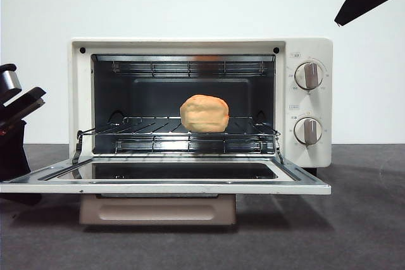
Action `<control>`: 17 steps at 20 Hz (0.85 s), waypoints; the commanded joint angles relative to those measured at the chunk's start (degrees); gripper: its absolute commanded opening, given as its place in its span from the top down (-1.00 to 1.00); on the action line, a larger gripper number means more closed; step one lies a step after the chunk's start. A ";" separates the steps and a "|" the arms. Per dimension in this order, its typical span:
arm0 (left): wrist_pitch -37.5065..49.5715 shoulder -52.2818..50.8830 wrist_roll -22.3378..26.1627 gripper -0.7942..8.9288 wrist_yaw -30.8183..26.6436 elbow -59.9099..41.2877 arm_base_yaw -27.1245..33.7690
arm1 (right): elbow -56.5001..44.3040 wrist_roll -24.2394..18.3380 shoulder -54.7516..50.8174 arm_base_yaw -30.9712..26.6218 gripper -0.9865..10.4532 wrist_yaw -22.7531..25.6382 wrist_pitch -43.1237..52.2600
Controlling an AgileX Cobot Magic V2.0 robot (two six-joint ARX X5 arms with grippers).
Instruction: The left arm flap open the oven, the right arm pick bread and place it into oven, the left arm flap close the oven
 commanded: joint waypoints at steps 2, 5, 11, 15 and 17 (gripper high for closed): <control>0.74 0.98 0.79 0.81 5.27 0.04 0.13 | 0.87 -0.46 0.42 0.61 -0.01 -0.15 0.35; 2.80 0.98 -0.13 0.81 12.02 0.04 1.16 | 0.87 -0.46 0.42 0.61 -0.01 -0.15 0.35; 8.61 0.90 -3.69 0.81 18.99 0.59 4.07 | 0.87 -0.39 0.42 0.61 -0.01 -0.15 0.33; 13.44 -0.46 -6.56 0.81 19.56 0.68 5.49 | 0.87 -0.37 0.42 0.61 -0.01 -0.15 0.33; 16.26 -1.66 -8.17 0.81 19.56 0.68 6.05 | 0.87 -0.17 0.42 0.61 -0.01 -0.13 0.33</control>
